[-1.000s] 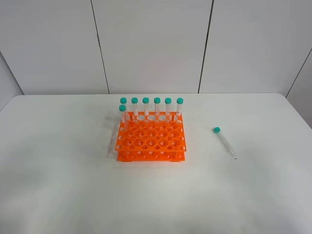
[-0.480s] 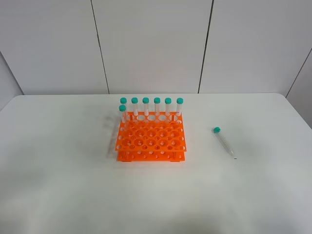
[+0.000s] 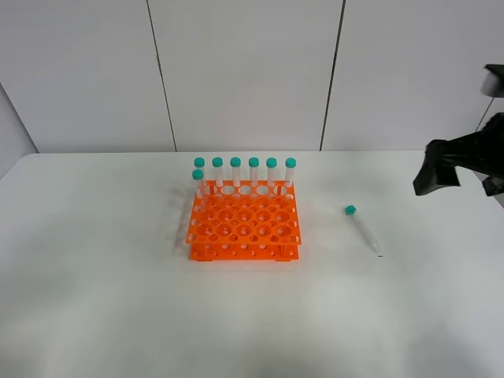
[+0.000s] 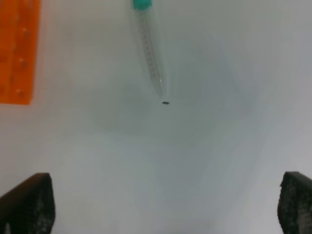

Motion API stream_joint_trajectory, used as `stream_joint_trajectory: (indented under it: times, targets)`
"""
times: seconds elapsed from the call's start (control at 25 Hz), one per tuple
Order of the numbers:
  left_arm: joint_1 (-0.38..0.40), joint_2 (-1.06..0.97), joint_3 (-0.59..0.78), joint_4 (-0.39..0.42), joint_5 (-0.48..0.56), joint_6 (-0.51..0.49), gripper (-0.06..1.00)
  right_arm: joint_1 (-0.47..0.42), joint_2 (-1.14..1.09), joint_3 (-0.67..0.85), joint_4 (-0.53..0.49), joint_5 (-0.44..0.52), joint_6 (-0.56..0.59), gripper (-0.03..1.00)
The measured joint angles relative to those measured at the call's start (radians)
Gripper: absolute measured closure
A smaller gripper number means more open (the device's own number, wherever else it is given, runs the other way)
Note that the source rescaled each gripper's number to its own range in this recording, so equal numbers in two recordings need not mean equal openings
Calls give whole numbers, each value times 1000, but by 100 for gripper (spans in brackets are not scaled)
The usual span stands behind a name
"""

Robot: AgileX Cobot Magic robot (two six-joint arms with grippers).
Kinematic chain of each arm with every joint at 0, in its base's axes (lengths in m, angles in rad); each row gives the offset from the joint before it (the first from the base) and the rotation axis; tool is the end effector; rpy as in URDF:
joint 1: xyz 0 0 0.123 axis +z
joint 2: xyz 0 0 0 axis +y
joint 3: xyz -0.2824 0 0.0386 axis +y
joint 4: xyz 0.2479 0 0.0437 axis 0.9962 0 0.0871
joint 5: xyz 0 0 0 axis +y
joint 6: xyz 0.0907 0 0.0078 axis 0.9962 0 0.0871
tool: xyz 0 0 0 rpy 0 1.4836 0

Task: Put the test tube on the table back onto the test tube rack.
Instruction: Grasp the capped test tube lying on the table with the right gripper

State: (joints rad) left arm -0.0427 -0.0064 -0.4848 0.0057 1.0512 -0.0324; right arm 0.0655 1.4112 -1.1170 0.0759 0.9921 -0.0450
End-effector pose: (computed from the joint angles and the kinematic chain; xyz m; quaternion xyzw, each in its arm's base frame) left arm -0.0037 0.0006 0.2737 0.0043 0.8530 -0.0167 0.5216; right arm 0.2752 0.0238 0.2932 -0.0397 0.9814 0.0369 0.1843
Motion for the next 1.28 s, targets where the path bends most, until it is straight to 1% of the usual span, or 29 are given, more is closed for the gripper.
stream_joint_trajectory:
  times: [0.2,0.32,0.44,0.6,0.76,1.08,1.28]
  targets:
    - [0,0,0,0,0,-1,0,6,306,-212,0,68,-58,-3]
    - [0,0,0,0,0,-1,0,43,398,-282,-8,78,-109,-3]
    - [0,0,0,0,0,-1,0,71,441,-296,-21,46,-134,-3]
    - [0,0,0,0,0,-1,0,72,475,-298,-35,29,-168,-3]
    - [0,0,0,0,0,-1,0,72,500,-298,-34,-9,-205,-3]
    - [0,0,0,0,0,-1,0,72,627,-299,-27,-94,-213,-3]
    - [0,0,0,0,0,-1,0,72,723,-299,-22,-117,-201,-3]
